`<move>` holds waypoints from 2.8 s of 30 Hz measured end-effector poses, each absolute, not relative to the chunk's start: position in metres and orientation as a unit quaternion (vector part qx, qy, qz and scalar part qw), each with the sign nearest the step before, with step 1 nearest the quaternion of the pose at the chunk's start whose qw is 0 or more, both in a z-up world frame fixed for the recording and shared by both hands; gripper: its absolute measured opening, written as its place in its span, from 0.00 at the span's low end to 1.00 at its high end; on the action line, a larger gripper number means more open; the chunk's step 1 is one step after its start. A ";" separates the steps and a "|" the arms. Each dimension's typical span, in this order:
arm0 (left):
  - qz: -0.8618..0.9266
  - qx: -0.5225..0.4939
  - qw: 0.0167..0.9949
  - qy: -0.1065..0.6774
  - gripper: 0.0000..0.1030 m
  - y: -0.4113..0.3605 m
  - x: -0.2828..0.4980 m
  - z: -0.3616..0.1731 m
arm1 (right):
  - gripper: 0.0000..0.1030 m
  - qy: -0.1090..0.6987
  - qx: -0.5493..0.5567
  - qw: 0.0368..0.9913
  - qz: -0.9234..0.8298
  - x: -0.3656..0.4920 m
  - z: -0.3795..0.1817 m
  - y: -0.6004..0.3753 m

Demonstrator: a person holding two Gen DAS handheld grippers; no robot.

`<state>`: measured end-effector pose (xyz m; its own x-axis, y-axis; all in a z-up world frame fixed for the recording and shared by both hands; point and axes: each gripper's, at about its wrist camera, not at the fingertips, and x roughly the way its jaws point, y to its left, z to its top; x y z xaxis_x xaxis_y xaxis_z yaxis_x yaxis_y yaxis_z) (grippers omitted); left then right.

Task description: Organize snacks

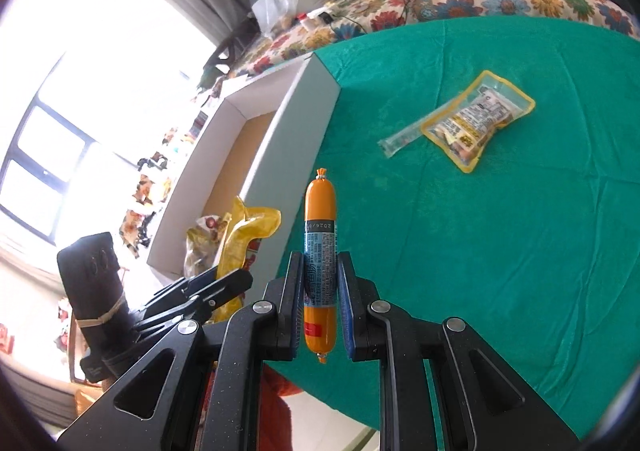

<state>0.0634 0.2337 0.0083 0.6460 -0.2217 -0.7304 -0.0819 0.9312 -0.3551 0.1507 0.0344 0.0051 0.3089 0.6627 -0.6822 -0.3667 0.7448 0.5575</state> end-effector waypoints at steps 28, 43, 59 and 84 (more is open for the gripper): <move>0.076 -0.157 0.915 0.365 0.90 0.286 0.023 0.008 | 0.70 0.463 0.006 0.861 0.211 0.143 -0.102 0.018; -0.070 -0.010 0.875 0.479 0.95 0.051 0.105 -0.094 | 0.74 0.428 -0.020 0.903 -0.006 0.144 -0.142 -0.185; -0.020 0.004 0.887 0.461 1.00 0.054 0.141 -0.138 | 0.85 0.437 0.008 0.899 -0.008 0.145 -0.146 -0.198; -0.020 0.004 0.887 0.461 1.00 0.055 0.141 -0.138 | 0.88 0.438 0.010 0.899 -0.006 0.147 -0.147 -0.201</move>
<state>0.1406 0.0548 -0.1381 0.5748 -0.0325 -0.8176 0.0398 0.9991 -0.0117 0.1467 -0.2009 -0.1471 0.6163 -0.0016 -0.7875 0.0188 0.9997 0.0126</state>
